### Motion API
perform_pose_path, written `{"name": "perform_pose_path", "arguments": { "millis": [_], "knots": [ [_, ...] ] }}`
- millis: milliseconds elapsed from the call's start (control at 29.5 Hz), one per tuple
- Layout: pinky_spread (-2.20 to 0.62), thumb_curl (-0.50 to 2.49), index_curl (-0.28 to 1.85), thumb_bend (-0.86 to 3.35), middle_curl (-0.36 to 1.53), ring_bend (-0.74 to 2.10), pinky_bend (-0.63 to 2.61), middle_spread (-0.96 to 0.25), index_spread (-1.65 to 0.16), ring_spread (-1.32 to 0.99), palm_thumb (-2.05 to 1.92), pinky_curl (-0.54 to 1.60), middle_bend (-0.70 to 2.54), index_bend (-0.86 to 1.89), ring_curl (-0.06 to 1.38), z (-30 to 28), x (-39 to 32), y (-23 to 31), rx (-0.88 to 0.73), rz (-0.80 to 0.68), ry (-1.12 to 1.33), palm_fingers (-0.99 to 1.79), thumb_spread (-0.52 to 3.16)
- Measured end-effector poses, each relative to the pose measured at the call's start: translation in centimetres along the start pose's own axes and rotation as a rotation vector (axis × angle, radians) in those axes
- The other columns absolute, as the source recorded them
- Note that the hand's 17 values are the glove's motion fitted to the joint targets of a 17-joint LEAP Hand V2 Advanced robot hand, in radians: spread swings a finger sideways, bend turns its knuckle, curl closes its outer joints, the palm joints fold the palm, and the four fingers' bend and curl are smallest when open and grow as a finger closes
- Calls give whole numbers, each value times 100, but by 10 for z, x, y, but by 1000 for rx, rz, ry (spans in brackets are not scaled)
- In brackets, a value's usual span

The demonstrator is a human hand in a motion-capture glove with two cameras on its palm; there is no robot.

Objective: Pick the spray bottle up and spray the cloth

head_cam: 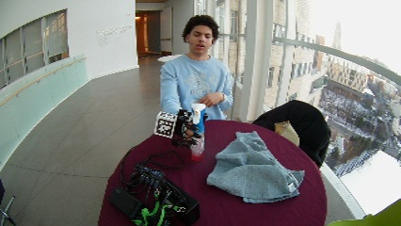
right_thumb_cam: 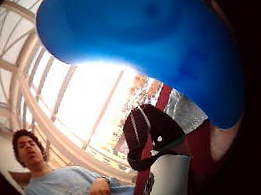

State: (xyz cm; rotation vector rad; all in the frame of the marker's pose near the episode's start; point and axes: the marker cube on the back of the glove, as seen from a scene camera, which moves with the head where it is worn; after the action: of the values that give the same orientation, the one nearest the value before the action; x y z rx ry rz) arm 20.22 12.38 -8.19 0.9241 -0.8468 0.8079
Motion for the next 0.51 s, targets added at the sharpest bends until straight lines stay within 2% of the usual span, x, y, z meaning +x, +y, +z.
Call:
{"name": "perform_pose_path", "arguments": {
  "millis": [237,373,509],
  "knots": [
    [26,31,22,-2,46,45,12,-9,-32,-5,69,27,50,7,37,12,0,-9,7,-8,61,77,101],
    [26,35,24,5,47,53,11,-12,-30,-8,83,25,51,15,39,12,-1,-13,15,-29,77,90,102],
    [26,39,27,6,47,56,13,-13,-29,-9,89,25,49,18,41,8,-1,-11,-45,-87,82,96,99]
  ]
}}
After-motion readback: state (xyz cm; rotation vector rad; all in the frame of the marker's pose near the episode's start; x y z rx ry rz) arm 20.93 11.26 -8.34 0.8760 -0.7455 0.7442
